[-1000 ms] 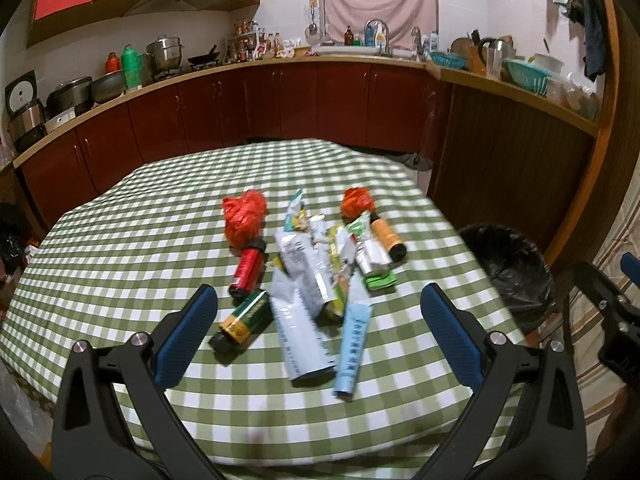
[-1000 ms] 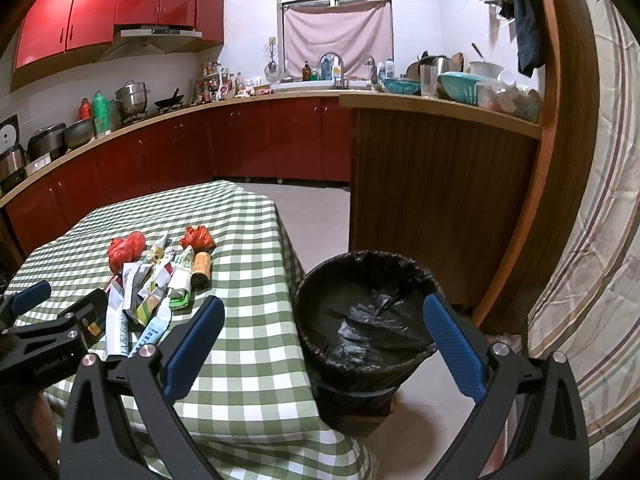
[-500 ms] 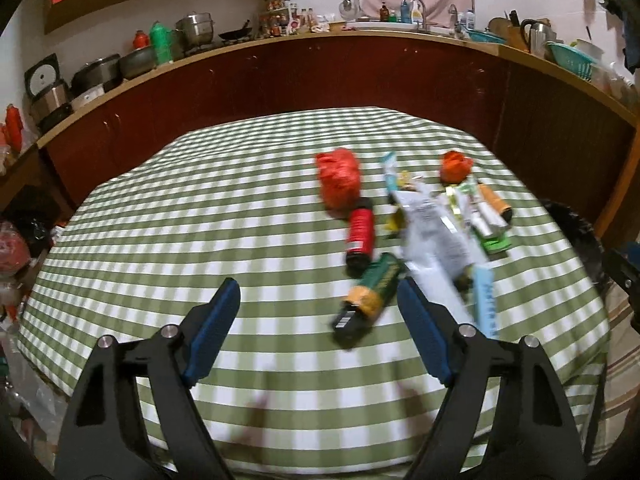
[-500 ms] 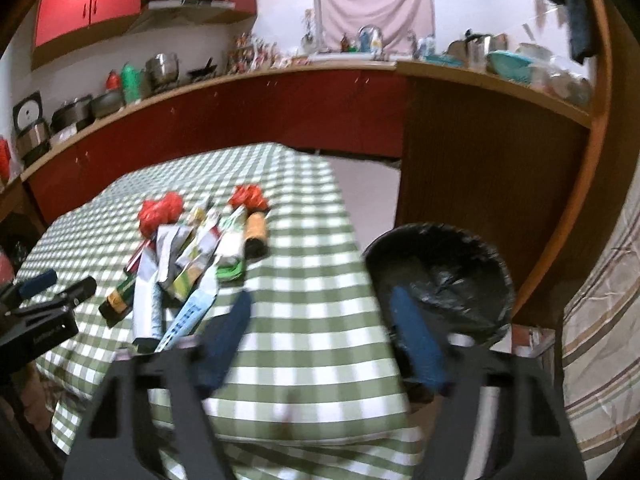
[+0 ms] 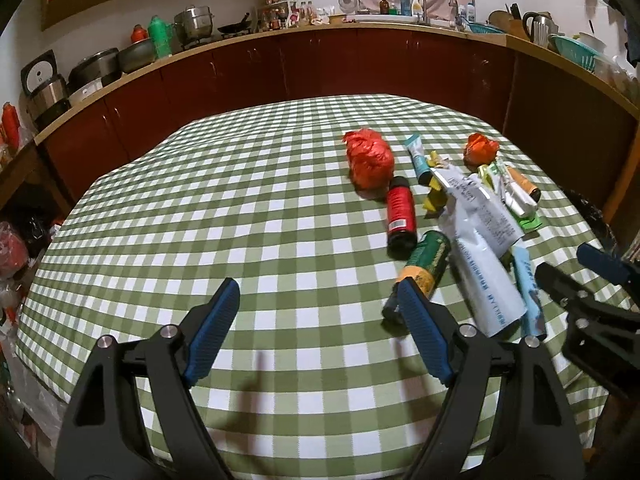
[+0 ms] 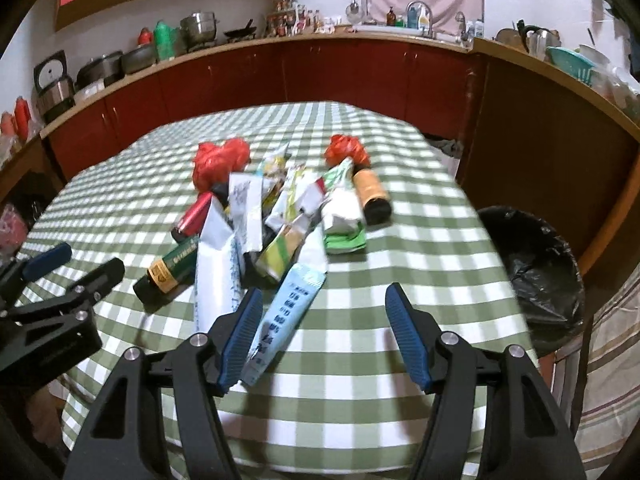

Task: Collect trash
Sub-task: 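Grasp the blue tube with the right tool while the left tool grasps the green can, then carry the blue tube and green can over the bin and release both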

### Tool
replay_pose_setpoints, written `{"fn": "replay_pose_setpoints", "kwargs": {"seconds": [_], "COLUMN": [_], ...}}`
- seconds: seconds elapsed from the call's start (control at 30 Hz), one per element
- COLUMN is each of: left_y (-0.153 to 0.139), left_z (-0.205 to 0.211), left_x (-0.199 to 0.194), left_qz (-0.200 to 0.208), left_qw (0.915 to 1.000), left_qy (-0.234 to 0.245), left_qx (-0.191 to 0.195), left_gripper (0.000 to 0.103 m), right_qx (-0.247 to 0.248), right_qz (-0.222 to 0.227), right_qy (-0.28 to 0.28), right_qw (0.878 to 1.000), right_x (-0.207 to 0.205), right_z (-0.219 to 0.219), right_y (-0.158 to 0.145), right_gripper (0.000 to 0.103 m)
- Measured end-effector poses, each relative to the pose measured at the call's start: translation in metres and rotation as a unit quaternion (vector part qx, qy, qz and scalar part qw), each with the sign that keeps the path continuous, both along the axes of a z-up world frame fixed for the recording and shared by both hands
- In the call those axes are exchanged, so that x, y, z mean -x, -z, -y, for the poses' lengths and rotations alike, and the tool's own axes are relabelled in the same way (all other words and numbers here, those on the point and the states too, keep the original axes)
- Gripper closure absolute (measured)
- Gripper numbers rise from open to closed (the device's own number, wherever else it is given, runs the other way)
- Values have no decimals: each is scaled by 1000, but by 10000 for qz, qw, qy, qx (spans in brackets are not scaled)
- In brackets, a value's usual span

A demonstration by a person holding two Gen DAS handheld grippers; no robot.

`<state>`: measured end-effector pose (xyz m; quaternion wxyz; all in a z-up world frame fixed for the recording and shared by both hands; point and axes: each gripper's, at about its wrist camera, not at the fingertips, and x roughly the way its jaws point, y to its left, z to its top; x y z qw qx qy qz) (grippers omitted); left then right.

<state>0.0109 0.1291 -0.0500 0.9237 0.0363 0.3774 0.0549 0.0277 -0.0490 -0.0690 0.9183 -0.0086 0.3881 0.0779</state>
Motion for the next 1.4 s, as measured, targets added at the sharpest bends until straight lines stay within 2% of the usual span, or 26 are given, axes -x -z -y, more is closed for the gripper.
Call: {"fn": "replay_pose_setpoints", "kwargs": {"seconds": [0.17, 0.23, 0.3, 0.5, 0.67, 0.97, 1.03, 1.07, 1.13, 1.17, 1.4], "left_y": [5, 6, 6, 4, 4, 17, 20, 21, 23, 23, 23], "left_z": [-3, -2, 0, 12, 25, 41, 45, 46, 46, 46, 41], "left_x": [-3, -4, -4, -5, -8, -20, -22, -22, -23, -23, -18], "left_qz": [-53, -55, -49, 6, 20, -216, -223, -234, -270, -279, -270], "left_qw": [9999, 9998, 9997, 9991, 9984, 9954, 9948, 9946, 9941, 9938, 9928], "left_qy": [87, 133, 195, 400, 555, 919, 990, 1007, 1040, 1053, 1105], "left_qx": [59, 103, 153, 130, 69, 170, 111, 112, 167, 215, 371], "left_gripper": [24, 24, 24, 24, 27, 48, 59, 62, 76, 78, 78], "right_qx": [63, 120, 87, 11, 53, -88, -152, -186, -205, -207, -237], "right_qz": [-277, -237, -233, -177, -69, 53, 29, 12, -3, -3, 20], "right_qy": [-49, -51, -96, -135, -131, -56, -40, -42, -57, -68, -77], "right_qw": [9996, 9996, 9996, 9998, 9999, 9999, 9999, 9998, 9998, 9998, 9997], "right_x": [-5, -4, -2, -1, 4, 7, 6, 6, 6, 6, 6], "right_z": [-8, -10, -9, -4, 5, 25, 27, 27, 28, 28, 30], "right_y": [14, 16, 15, 16, 14, 7, 7, 8, 8, 9, 9], "right_gripper": [53, 59, 70, 84, 85, 85, 85, 85, 85, 85, 85]}}
